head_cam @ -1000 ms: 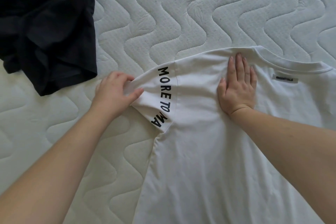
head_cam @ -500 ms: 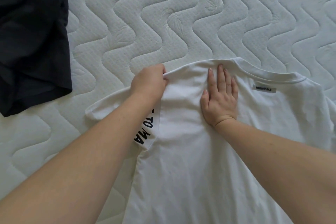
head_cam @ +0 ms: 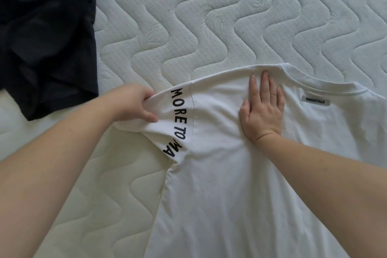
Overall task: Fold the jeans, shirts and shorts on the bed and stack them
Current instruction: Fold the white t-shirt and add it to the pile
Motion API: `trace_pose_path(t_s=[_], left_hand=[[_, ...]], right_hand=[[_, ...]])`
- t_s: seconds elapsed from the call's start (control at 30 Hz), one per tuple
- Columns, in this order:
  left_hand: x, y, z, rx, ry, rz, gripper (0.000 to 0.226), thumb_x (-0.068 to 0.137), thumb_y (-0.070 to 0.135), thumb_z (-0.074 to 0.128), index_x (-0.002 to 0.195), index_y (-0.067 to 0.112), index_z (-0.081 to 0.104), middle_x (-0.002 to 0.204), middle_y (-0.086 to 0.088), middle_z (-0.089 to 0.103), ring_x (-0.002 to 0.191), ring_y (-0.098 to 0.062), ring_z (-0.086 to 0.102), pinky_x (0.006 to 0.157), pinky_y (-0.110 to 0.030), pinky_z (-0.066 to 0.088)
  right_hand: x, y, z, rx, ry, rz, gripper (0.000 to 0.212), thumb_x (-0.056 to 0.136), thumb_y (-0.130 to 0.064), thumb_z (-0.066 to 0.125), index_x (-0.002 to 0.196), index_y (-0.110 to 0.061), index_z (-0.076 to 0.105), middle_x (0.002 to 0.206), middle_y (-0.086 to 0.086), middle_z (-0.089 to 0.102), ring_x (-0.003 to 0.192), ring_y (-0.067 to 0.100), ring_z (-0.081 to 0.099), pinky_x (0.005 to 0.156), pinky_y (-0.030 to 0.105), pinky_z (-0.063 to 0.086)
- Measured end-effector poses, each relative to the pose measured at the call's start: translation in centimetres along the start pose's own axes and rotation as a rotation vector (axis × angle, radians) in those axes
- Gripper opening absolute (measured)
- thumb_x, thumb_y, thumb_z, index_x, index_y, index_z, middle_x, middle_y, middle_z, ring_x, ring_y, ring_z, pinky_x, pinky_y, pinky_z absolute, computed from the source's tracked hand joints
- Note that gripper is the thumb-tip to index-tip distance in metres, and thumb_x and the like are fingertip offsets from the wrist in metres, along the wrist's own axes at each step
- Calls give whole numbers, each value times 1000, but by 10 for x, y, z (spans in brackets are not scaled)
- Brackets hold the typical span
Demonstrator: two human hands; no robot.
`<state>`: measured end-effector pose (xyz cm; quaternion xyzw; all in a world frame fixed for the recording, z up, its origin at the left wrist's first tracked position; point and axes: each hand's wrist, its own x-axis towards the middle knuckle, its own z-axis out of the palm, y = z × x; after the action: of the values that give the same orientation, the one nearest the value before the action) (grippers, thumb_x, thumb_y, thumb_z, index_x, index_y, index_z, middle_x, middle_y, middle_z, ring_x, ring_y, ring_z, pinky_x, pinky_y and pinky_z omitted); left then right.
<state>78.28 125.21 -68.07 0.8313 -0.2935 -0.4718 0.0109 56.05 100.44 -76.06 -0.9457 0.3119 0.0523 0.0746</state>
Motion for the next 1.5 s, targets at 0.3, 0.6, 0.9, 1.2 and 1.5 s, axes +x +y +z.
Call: trace_pose_path(t_s=[0.3, 0.6, 0.9, 1.2, 1.5], left_hand=[[-63, -61, 21, -1022, -204, 9, 61, 70, 62, 75, 122, 32, 67, 127, 5, 67, 115, -9, 63, 95, -28, 49], [-67, -46, 94, -969, 176, 8, 58, 58, 47, 91, 108, 32, 66, 115, 10, 67, 103, 0, 65, 88, -18, 50], [-77, -23, 148, -1044, 649, -227, 37, 80, 59, 59, 94, 25, 66, 84, -8, 73, 72, -22, 67, 67, -38, 52], [-98, -9, 177, -1371, 403, -52, 61, 66, 50, 83, 119, 29, 62, 114, 10, 72, 107, -7, 67, 86, -23, 55], [-99, 19, 170, -1482, 529, -287, 6, 92, 22, 68, 98, 19, 68, 99, -3, 75, 94, -21, 72, 89, -41, 57]], right_hand=[[-1, 0, 2, 21, 17, 6, 67, 92, -39, 27, 156, -22, 15, 164, 8, 7, 151, 21, 4, 122, 39, -2], [-1, 0, 1, 21, 29, -9, 66, 93, -38, 28, 156, -23, 13, 164, 10, 7, 151, 23, 4, 122, 41, 0], [-1, 0, 1, 8, 26, -13, 66, 94, -38, 28, 156, -22, 15, 164, 10, 8, 151, 23, 5, 122, 40, 0], [1, 1, -2, -21, -12, -15, 67, 93, -41, 22, 156, -25, 10, 165, 6, 3, 151, 20, 1, 121, 39, -3], [-13, -47, -45, -82, -129, -79, 72, 94, -36, 30, 157, -15, 2, 165, 6, -7, 151, 19, -11, 120, 39, -12]])
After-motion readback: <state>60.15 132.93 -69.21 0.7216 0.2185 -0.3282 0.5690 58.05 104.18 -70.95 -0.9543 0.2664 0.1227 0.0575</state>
